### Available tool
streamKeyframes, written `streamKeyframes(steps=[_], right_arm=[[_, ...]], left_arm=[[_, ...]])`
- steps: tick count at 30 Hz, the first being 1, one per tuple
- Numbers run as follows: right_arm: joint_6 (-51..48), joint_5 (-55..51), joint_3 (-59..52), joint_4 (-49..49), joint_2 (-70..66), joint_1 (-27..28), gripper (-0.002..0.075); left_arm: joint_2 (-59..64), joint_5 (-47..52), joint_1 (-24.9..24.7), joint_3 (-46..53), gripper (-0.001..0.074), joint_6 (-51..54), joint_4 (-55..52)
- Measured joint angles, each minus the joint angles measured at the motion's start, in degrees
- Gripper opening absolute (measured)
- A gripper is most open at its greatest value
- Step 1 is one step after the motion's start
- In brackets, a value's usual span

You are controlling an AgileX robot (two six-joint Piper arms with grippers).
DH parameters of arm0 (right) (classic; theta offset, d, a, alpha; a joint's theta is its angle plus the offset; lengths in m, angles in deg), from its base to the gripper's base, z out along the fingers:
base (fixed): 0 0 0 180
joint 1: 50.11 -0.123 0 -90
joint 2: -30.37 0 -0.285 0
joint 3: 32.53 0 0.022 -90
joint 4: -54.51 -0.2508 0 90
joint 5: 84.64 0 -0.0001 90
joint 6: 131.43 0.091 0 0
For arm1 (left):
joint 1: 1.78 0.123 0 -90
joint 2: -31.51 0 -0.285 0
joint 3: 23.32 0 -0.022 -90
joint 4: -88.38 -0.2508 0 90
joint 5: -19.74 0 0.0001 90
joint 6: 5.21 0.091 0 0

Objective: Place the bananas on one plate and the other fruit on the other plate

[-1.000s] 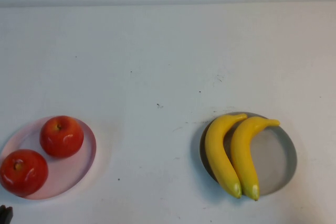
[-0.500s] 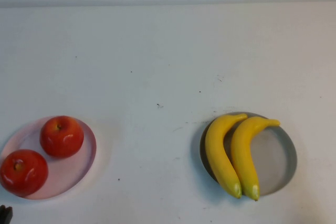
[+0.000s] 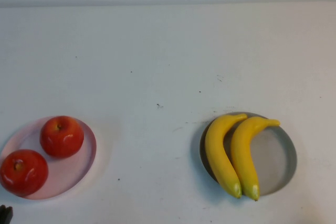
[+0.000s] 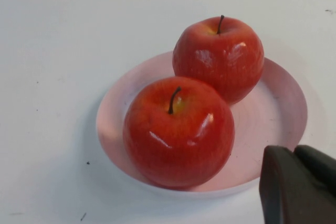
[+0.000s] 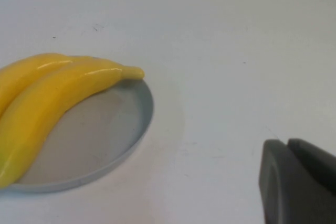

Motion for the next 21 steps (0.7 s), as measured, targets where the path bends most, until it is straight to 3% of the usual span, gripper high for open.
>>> streamKeyframes(steps=[21], right_arm=[[-0.3, -0.1, 0.0, -0.1, 0.0, 0.0, -0.0015]], left_arm=[[0.0, 0.0, 0.0, 0.0, 0.0002, 0.0, 0.0]])
